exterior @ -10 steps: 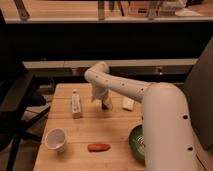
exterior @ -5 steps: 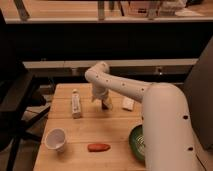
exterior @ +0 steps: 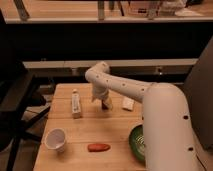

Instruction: Place the eraser in the ceramic cup

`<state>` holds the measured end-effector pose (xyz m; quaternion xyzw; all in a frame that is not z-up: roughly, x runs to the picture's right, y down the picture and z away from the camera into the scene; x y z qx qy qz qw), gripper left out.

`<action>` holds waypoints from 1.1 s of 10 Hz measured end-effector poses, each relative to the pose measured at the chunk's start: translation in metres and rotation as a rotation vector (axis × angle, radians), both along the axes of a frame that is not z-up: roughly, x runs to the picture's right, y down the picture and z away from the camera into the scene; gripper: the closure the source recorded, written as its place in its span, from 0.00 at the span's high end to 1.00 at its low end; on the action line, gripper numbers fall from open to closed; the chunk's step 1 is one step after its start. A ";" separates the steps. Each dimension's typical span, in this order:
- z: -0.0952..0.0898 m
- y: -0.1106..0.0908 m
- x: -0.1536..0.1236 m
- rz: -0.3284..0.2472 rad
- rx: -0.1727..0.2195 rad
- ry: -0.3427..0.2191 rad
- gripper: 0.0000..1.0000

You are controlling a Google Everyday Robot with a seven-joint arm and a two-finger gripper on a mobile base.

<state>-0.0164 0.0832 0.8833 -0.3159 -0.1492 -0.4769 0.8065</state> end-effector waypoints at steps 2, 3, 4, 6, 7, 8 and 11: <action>0.001 -0.004 0.004 -0.085 0.085 0.035 0.80; 0.001 -0.004 0.008 -0.117 0.116 0.040 0.80; 0.002 -0.005 0.009 -0.141 0.147 0.034 0.80; 0.007 -0.005 0.009 -0.182 0.188 0.003 0.80; 0.010 -0.005 0.009 -0.191 0.197 -0.009 0.80; 0.015 -0.007 0.011 -0.190 0.201 -0.018 0.80; 0.028 -0.012 0.018 -0.183 0.199 -0.026 0.80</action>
